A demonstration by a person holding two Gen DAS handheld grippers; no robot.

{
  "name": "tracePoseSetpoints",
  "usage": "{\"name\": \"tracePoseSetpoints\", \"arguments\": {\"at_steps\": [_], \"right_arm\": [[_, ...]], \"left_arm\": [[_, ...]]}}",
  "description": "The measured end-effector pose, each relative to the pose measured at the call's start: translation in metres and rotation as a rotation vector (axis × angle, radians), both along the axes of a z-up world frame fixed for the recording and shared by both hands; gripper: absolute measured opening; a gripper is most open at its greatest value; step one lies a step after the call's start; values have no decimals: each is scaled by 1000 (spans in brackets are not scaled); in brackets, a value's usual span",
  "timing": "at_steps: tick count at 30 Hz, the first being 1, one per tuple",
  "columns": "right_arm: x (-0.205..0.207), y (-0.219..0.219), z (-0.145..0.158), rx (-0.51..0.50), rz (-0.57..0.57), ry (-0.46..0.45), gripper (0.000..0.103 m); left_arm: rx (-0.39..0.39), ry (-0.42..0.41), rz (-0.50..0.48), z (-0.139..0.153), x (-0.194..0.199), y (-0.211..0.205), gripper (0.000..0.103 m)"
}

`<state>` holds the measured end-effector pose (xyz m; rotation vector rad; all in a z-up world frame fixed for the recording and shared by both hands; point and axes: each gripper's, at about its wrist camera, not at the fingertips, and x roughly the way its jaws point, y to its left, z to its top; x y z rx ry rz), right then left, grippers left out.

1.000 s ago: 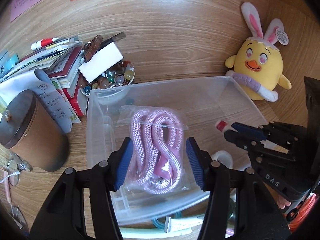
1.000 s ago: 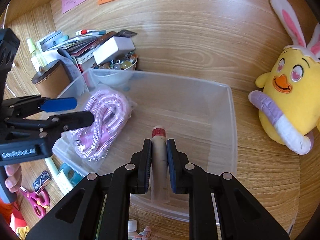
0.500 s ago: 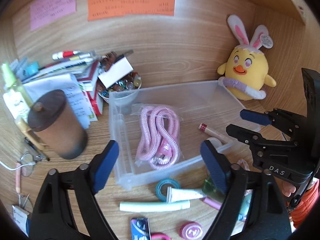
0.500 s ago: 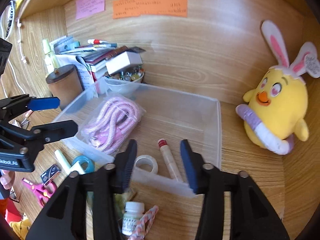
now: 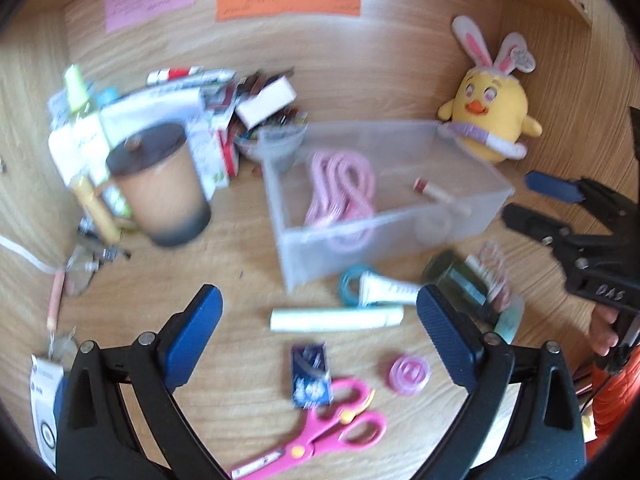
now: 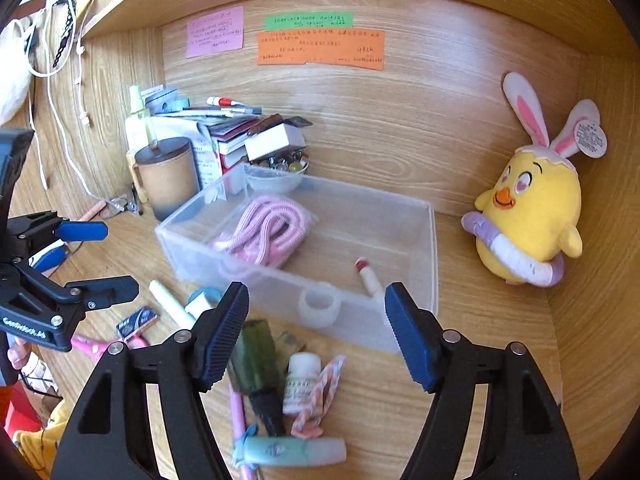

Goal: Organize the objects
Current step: 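Grasp the blue Max staple box with the left tool while the right tool grasps the green bottle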

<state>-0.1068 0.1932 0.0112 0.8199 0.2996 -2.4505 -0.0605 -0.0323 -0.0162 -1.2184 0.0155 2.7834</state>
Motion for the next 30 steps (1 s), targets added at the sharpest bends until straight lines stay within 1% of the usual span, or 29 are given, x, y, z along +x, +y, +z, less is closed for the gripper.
{"name": "tracePoseSetpoints", "arguments": {"at_steps": [4, 7, 12, 13, 14, 16, 20, 21, 23, 24, 25, 27, 30], "right_arm": [[10, 2, -11, 12, 2, -14, 67], [13, 1, -23, 13, 16, -55, 67], [16, -11, -36, 25, 60, -94, 67], [15, -14, -38, 26, 69, -102, 67], [15, -18, -40, 26, 81, -113, 67], [12, -24, -45, 35, 96, -133, 66], [9, -34, -53, 53, 122, -161, 57], [7, -36, -56, 59, 125, -169, 56], [5, -40, -60, 74, 126, -174, 55], [5, -41, -61, 78, 127, -176, 53], [4, -41, -62, 79, 128, -181, 51], [2, -43, -65, 85, 129, -189, 43], [1, -43, -67, 85, 126, -184, 40]], "left_arm": [[10, -57, 25, -20, 6, -10, 99], [27, -100, 28, -34, 8, -14, 99], [36, -125, 30, -51, 11, -14, 98], [42, -131, 28, -53, 10, -14, 96], [48, -139, 25, -55, 10, -14, 93], [53, -153, 16, -59, 10, -15, 78], [60, -162, 12, -64, 10, -15, 69], [59, -166, 10, -65, 9, -14, 65], [57, -160, 4, -66, 10, -13, 61], [55, -159, -3, -66, 9, -12, 56], [54, -157, -10, -65, 10, -11, 49], [49, -154, -17, -65, 9, -10, 42], [48, -148, -26, -65, 11, -12, 29]]}}
